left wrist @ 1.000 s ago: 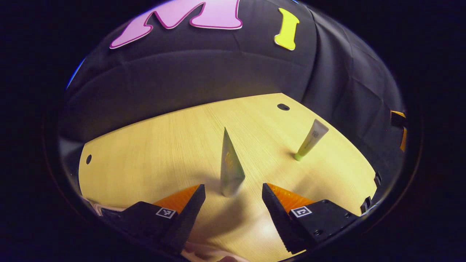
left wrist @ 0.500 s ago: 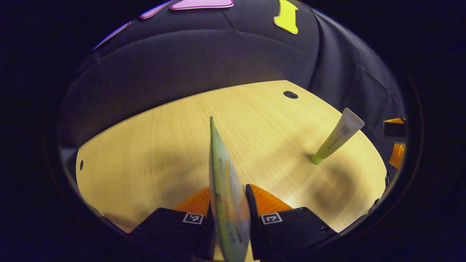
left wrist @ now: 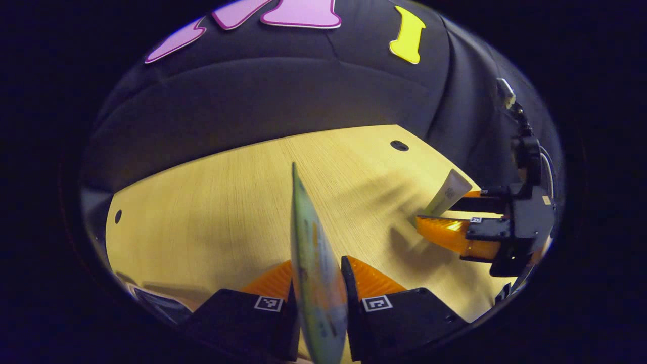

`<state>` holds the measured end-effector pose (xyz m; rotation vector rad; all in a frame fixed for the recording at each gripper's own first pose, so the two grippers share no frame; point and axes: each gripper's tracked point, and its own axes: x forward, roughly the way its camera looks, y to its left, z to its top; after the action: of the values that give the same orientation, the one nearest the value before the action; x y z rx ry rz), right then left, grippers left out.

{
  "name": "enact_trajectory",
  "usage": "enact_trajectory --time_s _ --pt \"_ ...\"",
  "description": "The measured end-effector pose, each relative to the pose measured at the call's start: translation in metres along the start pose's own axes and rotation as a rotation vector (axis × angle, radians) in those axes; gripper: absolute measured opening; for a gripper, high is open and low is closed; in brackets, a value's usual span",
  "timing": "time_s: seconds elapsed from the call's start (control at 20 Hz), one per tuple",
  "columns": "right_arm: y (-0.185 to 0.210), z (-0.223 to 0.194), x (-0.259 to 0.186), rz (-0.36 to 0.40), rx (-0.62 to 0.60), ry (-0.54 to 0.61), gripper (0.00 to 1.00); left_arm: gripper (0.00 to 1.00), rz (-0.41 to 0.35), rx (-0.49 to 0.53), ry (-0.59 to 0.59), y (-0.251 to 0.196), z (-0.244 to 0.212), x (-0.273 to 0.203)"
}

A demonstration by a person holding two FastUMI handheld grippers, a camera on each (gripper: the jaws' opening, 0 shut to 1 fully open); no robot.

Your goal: First open the suitcase, pack the skin care products into it, and then close the suitcase.

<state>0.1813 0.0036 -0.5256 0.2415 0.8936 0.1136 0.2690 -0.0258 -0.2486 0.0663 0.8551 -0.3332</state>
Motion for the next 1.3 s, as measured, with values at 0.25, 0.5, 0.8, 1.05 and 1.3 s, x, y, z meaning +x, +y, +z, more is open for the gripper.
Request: enact_trajectory --time_s 0.25,0.5,0.8,1.05,1.3 --pt "-0.003 -0.005 0.001 -0.027 0.024 0.021 0.31 0.42 0.04 -0.076 -0.005 0.004 0.001 -0.013" --pt "0.034 0.01 -0.05 0.062 -0.022 -0.007 0.31 0.42 0.081 -0.171 0.115 0.025 -0.034 -0.031" --pt "0.104 0.021 -0.109 0.159 -0.065 -0.053 0.24 0.42 0.132 -0.26 0.466 0.028 -0.114 -0.022" --pt "0.177 0.01 -0.148 0.252 -0.096 -0.027 0.39 0.44 0.166 -0.422 0.702 0.017 -0.2 -0.015" --pt "0.259 -0.025 -0.177 0.362 -0.197 0.039 0.31 0.77 0.166 -0.484 0.628 -0.002 -0.215 -0.026"
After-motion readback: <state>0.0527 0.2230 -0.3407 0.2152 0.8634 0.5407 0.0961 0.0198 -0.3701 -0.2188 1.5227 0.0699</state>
